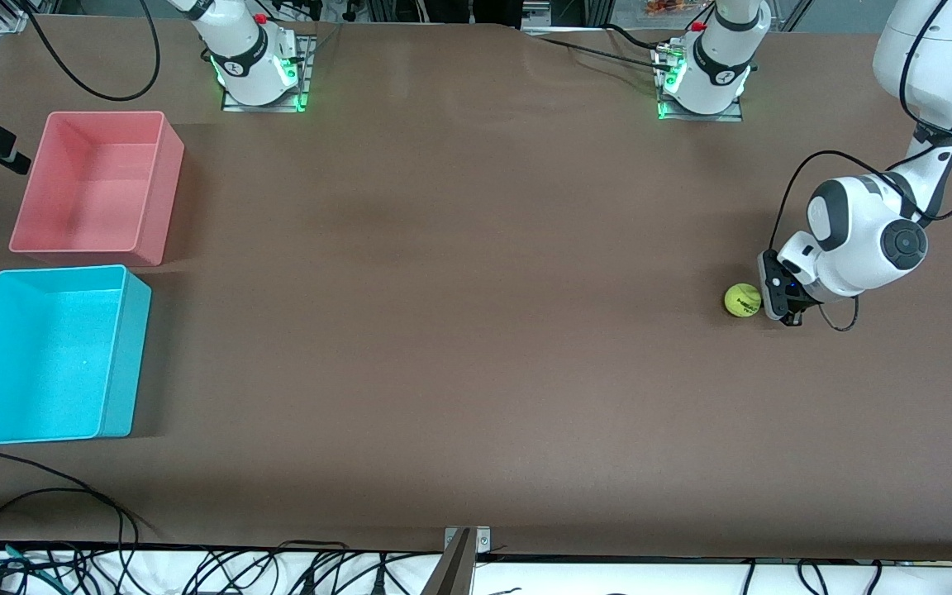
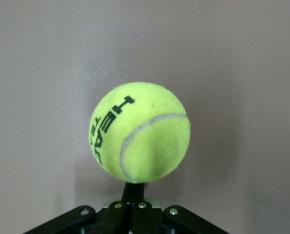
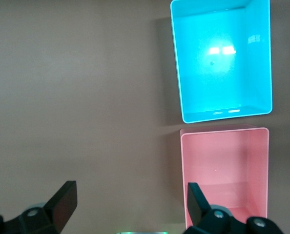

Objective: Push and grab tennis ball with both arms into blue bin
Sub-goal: 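Push the tennis ball with the left gripper toward the cyan bin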

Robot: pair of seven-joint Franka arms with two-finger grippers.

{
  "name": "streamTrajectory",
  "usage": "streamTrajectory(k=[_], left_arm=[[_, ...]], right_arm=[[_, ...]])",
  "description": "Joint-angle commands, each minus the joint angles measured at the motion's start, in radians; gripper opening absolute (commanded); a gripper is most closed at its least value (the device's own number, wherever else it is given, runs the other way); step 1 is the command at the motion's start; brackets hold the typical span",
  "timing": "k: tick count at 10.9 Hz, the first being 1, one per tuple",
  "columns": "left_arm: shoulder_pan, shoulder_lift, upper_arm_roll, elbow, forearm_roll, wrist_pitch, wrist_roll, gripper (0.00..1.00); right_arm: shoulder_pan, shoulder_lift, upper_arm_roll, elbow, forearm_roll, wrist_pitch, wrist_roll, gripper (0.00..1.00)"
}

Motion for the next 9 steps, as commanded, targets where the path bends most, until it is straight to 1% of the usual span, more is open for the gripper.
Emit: streamTrajectory(k=[1,2,3,4,5,6,7,9], left_arm=[[-0.034,0.025,0.005,0.020,-0.062,0.007,0.015,0.00],[-0.075,0.027,-0.004,0.020,-0.146,0.007,-0.022,0.00],[-0.122,0.027,-0.046,0.020,-0.209,0.007,-0.115,0.00],[-0.162,0.027,-0.103,0.027,-0.214,0.007,-0.263,0.00],[-0.190,0.030,-0.119,0.060,-0.195,0.007,-0.392,0.00],[-0.192,0.028,-0.119,0.059,-0.164,0.005,-0.405,0.00],[-0.186,0.024,-0.119,0.051,-0.161,0.005,-0.404,0.00],[-0.182,0.016,-0.119,0.048,-0.159,-0.001,-0.399,0.00]], right_arm=[[-0.002,-0.003,-0.019,0.022,0.029,-0.020,-0.001,1.00],[-0.002,-0.003,-0.021,0.020,0.029,-0.020,-0.005,1.00],[-0.002,-0.003,-0.019,0.022,0.029,-0.020,-0.006,1.00],[-0.002,-0.003,-0.016,0.020,0.029,-0.020,-0.009,1.00],[-0.002,-0.002,-0.015,0.020,0.029,-0.020,-0.012,1.00],[-0.002,-0.003,-0.015,0.019,0.027,-0.028,-0.012,1.00],[-0.002,-0.002,-0.013,0.019,0.026,-0.048,-0.008,1.00],[-0.002,-0.002,-0.015,0.013,0.026,-0.040,-0.006,1.00]])
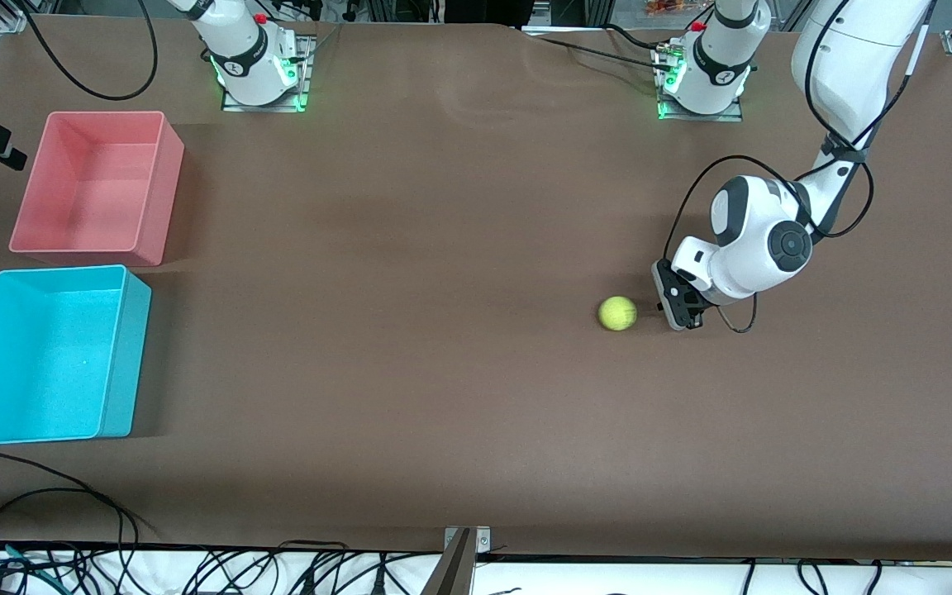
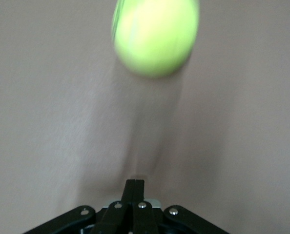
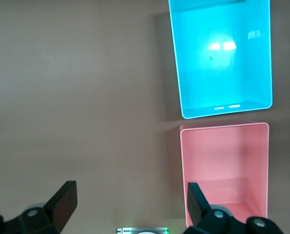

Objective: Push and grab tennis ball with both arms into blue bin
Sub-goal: 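Push the tennis ball with the left gripper toward the cyan bin, then reach the right gripper down to the rolling tennis ball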

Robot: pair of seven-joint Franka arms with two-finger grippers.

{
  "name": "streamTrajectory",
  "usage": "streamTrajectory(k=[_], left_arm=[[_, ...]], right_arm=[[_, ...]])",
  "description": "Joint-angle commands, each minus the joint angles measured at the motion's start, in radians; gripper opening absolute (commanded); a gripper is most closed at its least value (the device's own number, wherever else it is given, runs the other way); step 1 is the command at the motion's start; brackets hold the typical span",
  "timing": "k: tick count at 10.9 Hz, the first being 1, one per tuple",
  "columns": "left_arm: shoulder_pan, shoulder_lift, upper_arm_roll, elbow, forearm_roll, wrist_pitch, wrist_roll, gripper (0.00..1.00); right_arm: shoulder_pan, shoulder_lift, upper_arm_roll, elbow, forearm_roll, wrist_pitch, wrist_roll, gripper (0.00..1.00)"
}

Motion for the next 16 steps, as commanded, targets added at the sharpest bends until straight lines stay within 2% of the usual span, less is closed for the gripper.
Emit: streamTrajectory(k=[1,6,9,12,13,15,16], left_arm=[[0.027,-0.006,0.005,0.006,0.020,-0.016,0.002,0.00],[0.036,-0.038,0.005,-0.011,0.020,-0.021,0.002,0.00],[0.046,-0.053,0.005,-0.010,0.018,-0.062,-0.007,0.00],[0.053,-0.068,0.006,-0.011,0.018,-0.064,-0.003,0.03],[0.058,-0.078,0.006,-0.011,0.018,-0.067,-0.003,0.10],[0.073,-0.122,0.012,-0.011,0.018,-0.090,-0.003,0.64],[0.081,-0.140,0.016,-0.011,0.018,-0.115,-0.001,1.00]], right_arm=[[-0.002,0.001,-0.002,0.009,0.019,-0.013,-0.004,1.00],[0.001,0.040,0.000,-0.008,0.014,0.032,0.003,1.00],[0.002,0.102,0.000,-0.006,0.011,0.050,0.003,1.00],[0.004,0.185,0.003,-0.003,0.008,0.140,0.006,1.00],[0.001,0.214,0.003,-0.002,0.008,0.159,0.005,1.00],[0.005,0.270,0.005,-0.002,0.011,0.255,0.006,1.00],[0.005,0.306,0.005,-0.003,0.014,0.315,0.006,1.00]])
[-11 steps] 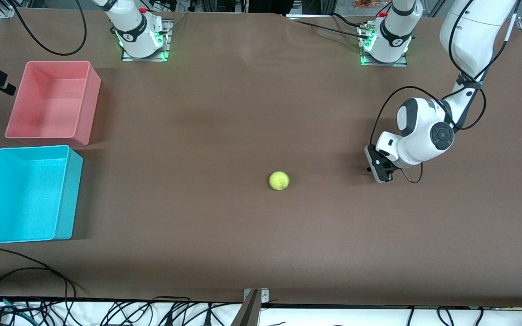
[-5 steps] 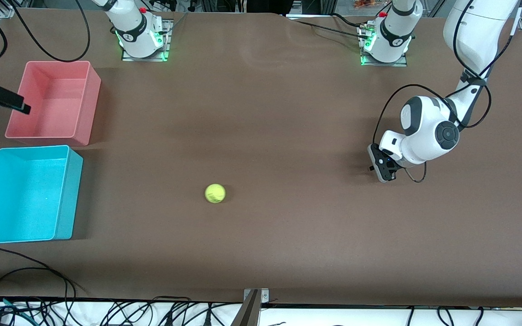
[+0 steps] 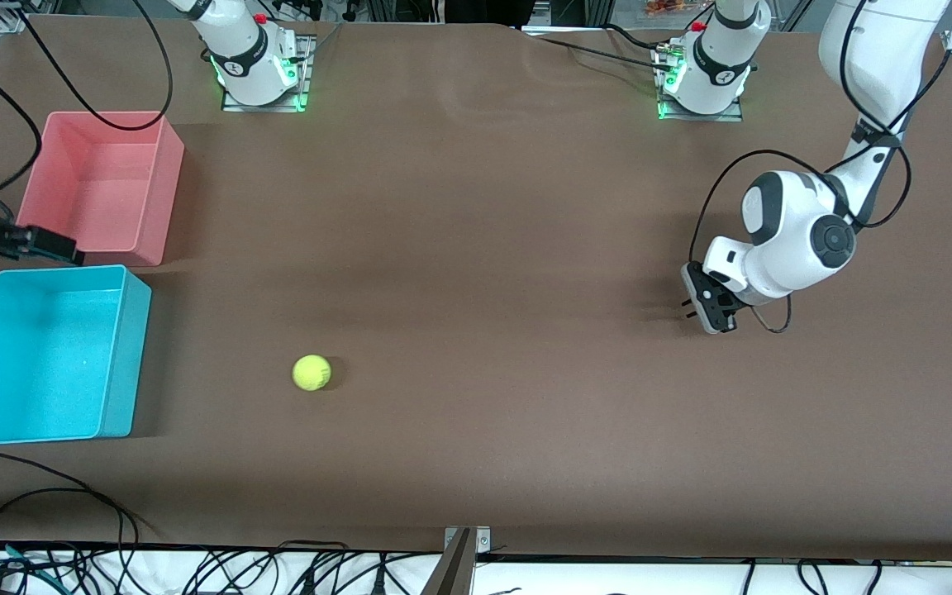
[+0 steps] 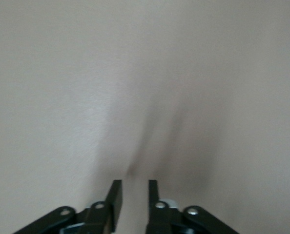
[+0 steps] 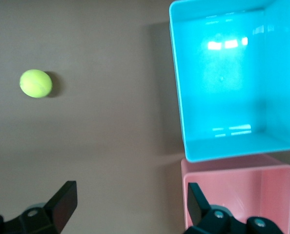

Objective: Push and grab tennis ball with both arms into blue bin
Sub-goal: 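Reach the right gripper down to the rolling tennis ball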

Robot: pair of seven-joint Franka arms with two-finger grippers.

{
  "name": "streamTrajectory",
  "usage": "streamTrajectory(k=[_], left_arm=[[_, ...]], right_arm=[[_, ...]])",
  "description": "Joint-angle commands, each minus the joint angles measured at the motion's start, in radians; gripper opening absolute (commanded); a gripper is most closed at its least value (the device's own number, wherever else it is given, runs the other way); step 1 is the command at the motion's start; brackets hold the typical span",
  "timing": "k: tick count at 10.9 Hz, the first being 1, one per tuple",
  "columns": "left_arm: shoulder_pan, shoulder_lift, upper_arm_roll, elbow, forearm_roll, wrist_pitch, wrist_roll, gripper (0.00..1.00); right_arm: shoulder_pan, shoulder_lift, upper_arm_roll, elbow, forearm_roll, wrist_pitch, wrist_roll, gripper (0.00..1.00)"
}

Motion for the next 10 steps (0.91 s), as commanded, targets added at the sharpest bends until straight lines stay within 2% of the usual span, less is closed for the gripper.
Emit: streamTrajectory(k=[1,5,10], left_arm=[[0.025,-0.092,0.007,-0.012,0.016,-0.080,-0.004,1.00],[0.071,-0.201,0.013,-0.058,0.016,-0.080,-0.012,1.00],[0.071,-0.224,0.011,-0.061,0.016,-0.082,-0.007,1.00]], right_arm=[[0.013,0.096,0.003,0.012,0.014,0.153,0.006,1.00],[0.065,0.186,0.003,0.015,0.019,0.322,0.006,1.00],[0.079,0.266,0.002,0.016,0.014,0.512,0.006,1.00]])
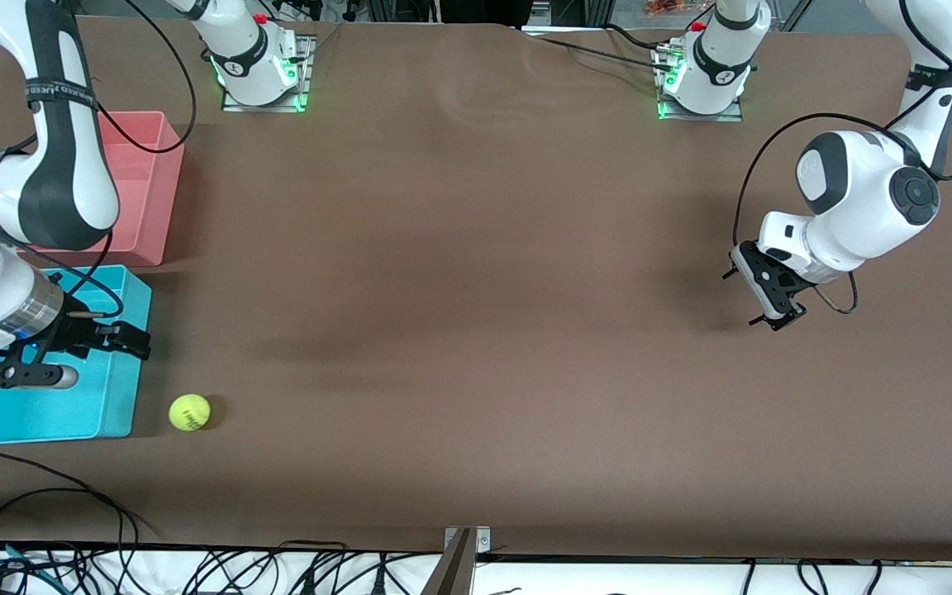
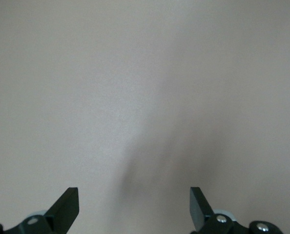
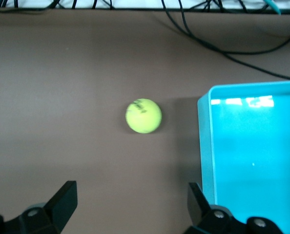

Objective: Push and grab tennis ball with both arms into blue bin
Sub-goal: 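Reach the right gripper down to the rolling tennis ball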

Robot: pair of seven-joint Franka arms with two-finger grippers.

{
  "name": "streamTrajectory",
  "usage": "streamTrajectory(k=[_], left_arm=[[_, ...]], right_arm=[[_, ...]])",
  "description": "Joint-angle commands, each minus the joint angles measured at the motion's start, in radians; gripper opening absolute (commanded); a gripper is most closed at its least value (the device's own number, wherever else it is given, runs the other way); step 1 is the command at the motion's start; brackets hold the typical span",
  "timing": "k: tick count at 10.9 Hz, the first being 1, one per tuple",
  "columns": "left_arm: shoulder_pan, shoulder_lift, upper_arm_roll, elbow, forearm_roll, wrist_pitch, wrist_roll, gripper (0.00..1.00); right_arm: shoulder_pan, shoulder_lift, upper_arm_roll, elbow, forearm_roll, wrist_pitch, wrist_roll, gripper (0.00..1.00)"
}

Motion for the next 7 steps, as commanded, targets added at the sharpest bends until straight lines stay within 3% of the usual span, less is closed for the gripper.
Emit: streamTrajectory(k=[1,3,7], left_arm=[[-0.001,-0.035,-0.001,-0.017,0.016,-0.007,-0.008,1.00],[-0.001,-0.045,-0.001,-0.014,0.016,-0.022,-0.011,1.00],[-0.001,-0.045,-0.001,-0.012,0.016,-0.024,-0.012,1.00]], right_arm=[[-0.002,0.088,-0.004,0.017,0.020,0.129,0.003,1.00],[-0.003,0.166,-0.004,0.016,0.025,0.233,0.005,1.00],[-0.002,0.176,-0.006,0.017,0.020,0.238,0.002,1.00]])
